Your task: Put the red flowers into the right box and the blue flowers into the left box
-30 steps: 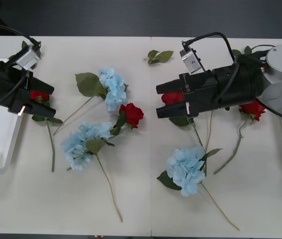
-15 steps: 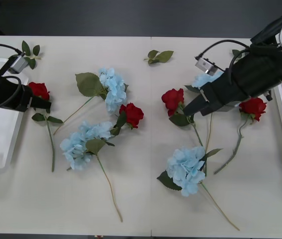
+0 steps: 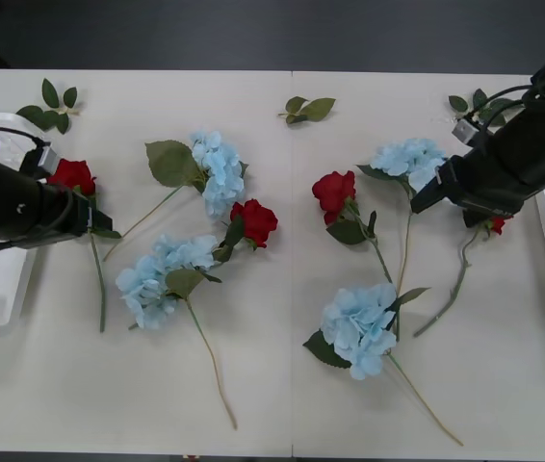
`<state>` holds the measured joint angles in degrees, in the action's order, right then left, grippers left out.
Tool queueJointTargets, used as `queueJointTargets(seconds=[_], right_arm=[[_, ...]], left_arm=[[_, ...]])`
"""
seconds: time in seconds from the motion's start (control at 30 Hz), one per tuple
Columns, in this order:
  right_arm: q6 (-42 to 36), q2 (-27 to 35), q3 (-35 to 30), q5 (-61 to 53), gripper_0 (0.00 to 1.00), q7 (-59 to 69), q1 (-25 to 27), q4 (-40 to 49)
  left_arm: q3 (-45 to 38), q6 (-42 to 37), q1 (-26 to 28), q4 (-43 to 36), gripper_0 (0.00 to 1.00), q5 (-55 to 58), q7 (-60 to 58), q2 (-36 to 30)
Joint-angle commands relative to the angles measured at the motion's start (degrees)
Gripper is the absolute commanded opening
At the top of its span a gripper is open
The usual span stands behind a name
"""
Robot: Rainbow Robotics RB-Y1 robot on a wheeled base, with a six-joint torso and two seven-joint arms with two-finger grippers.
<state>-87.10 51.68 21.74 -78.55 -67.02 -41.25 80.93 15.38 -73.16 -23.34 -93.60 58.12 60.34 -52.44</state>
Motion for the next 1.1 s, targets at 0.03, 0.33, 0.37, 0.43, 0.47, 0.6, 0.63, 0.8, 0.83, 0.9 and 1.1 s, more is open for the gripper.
queueJointTargets(seconds=[0.03,0.33,0.37,0.43,0.47,0.6,0.63,0.8,0.83,0.9,1.1], right_arm=[[4.7,3.8,-0.3,0.8,1.00,5.3,3.7,0.5],[14.0,5.8,-0.2,3.6,1.00,5.4,9.5,0.5],[14.6,5.8,-0.3,3.7,1.00,5.5,9.9,0.5],[16.5,5.8,-0.1,4.5,1.00,5.3,10.7,0.5],[16.9,5.8,0.1,5.0,1.00,5.3,10.8,0.5],[19.2,5.8,2.2,8.5,1.00,5.7,10.9,0.5],[19.7,5.8,2.5,8.7,1.00,5.7,10.9,0.3],[24.0,5.8,5.2,8.8,1.00,5.1,10.9,-2.7],[24.4,5.8,5.4,8.8,1.00,5.1,10.9,-3.0],[25.5,5.7,6.1,8.8,1.00,5.0,10.8,-3.4],[27.4,4.9,8.0,9.0,1.00,5.1,10.3,-5.0]], left_arm=[[1.5,0.0,-1.9,-1.1,1.00,-4.7,-6.2,1.2],[7.7,-0.6,-4.5,-0.4,1.00,-14.7,-16.9,2.6],[8.0,-0.8,-4.7,-0.2,1.00,-15.2,-17.4,2.7],[9.0,-1.0,-5.8,1.8,1.00,-16.5,-18.2,3.0],[9.2,-1.0,-6.2,2.4,1.00,-16.5,-18.2,3.2],[9.8,-1.0,-8.3,6.9,1.00,-16.5,-17.4,3.8],[10.0,-1.0,-8.6,7.4,1.00,-16.6,-17.2,4.0],[11.6,-1.0,-10.1,10.6,1.00,-18.3,-16.6,5.1],[11.7,-1.0,-10.1,11.1,1.00,-18.6,-16.5,5.3],[11.8,-1.0,-10.5,12.1,1.00,-18.7,-16.3,5.7],[12.2,-1.0,-10.8,13.6,1.00,-18.8,-15.4,6.2]])
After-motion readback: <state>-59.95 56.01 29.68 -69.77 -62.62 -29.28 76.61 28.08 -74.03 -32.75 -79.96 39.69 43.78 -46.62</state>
